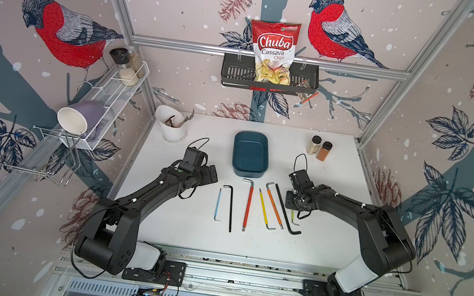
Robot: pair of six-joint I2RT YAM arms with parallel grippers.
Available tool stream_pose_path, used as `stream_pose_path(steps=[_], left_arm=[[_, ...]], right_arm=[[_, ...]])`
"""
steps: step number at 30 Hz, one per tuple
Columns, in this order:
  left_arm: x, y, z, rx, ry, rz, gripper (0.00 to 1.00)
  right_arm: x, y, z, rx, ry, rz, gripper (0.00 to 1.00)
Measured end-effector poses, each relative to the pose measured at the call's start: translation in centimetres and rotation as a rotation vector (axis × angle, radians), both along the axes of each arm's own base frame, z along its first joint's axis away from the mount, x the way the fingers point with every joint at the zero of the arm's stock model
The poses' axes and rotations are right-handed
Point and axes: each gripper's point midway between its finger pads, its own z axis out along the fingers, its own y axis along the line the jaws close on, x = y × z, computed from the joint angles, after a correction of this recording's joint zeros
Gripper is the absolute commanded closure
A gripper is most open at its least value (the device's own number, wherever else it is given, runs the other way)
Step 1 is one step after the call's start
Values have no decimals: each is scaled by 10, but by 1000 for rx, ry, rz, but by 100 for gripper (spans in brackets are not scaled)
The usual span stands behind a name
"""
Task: Put the hex key on the desktop into the storage box
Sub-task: Pick up the Allen key from the center of the board.
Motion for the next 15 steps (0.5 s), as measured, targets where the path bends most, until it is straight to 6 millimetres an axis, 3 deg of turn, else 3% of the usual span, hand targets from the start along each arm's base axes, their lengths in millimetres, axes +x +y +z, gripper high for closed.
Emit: stream_pose_path(steps=[9,15], left_arm=[[1,-1,4,-4,0,-2,4],[10,-7,18,-24,-31,-22,4]], right_arm=[[10,-4,33,124,-51,-36,100],[17,-7,57,223,-93,-67,100]])
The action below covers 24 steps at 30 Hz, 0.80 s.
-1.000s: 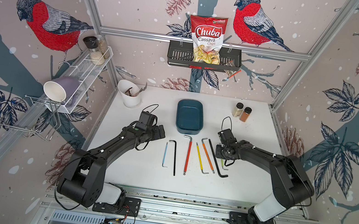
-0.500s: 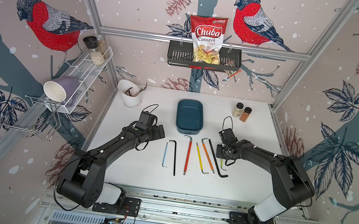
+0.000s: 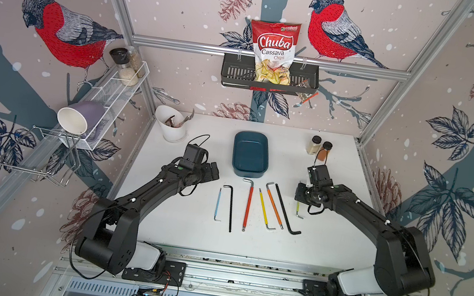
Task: Put the hex key on the desktop into the storage box
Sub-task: Pick up the Allen key from the center of the board, then place the Allen key in the storage box.
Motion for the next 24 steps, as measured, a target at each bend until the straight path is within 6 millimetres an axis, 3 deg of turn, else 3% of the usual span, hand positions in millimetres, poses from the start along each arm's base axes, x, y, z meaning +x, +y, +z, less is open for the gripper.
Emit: stream_pose_path(steps=[8,14,18,24], left_arm=[[24,-16,32,-35,-70,-61,4],[42,-30,51,-82,-104,-117,4],[50,-34,53,-98,-106,-143,4],[54,-28,32,-80,-73,-152,4]], right_arm=[[28,23,56,148,-111,28,100],[61,52,82,257,-159,46,100],[85,85,105,318,-213,85,100],[112,139,128,405,-263,137,100]])
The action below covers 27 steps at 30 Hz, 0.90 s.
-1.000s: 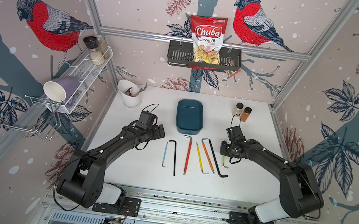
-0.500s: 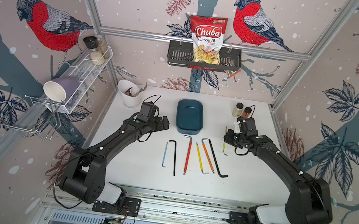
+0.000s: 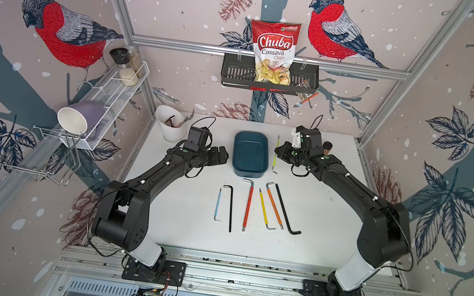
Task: Put the hex key on the desktop into the storage box
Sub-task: Place the Allen key in the storage box.
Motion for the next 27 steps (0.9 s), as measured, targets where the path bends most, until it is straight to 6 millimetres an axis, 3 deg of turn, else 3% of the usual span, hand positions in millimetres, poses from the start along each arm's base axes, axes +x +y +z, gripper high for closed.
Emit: stream_pose_path(steps=[6,11,14,17,23,25,27], left_arm=[[-2,7,-12,5,29,9,4],[-1,5,1,-3,15,-3,4],[0,0,26,-29,-40,-28,4],[-3,2,37,-23,-68,-33,4],[-11,8,25,6,-39,-18,4],[-11,8,23,6,-32,-19,4],[-11,8,21,5,-27,-20,4]], right_arm=[[26,43,2,44,-9,34,100],[49,70,-12,55,7,47,100],[62,88,-23,52,9,58,100],[72,103,-41,43,24,68,100],[80,115,-80,15,84,55,100],[79,116,-94,1,105,52,93],[76,119,-101,-9,119,58,78]])
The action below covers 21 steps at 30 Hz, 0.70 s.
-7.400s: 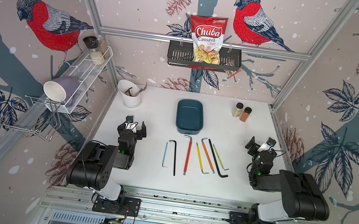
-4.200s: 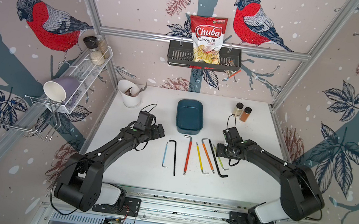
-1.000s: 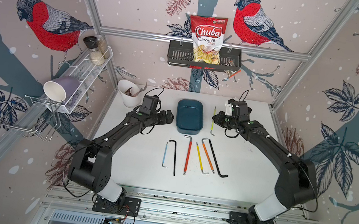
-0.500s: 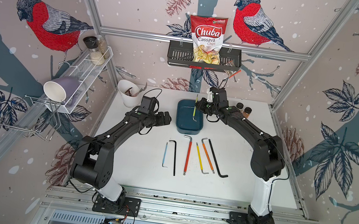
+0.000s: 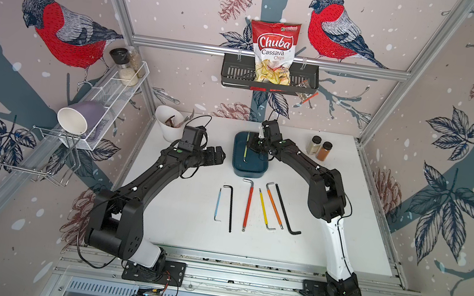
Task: Put the hex key on the desktop into the storage box
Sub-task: Place the Allen key in the storage box.
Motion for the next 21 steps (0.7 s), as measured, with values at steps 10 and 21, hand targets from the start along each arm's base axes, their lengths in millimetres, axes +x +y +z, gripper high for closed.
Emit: stream_pose_path(steps=[10,21], left_arm=[[-2,-2,-4,-8,18,-10,4],[-5,-5,-8,-16,28,-20,4]], right_arm=[[-10,3,7,-27,-1,14,44],[-60,-26,99,-46,-165,55,43]])
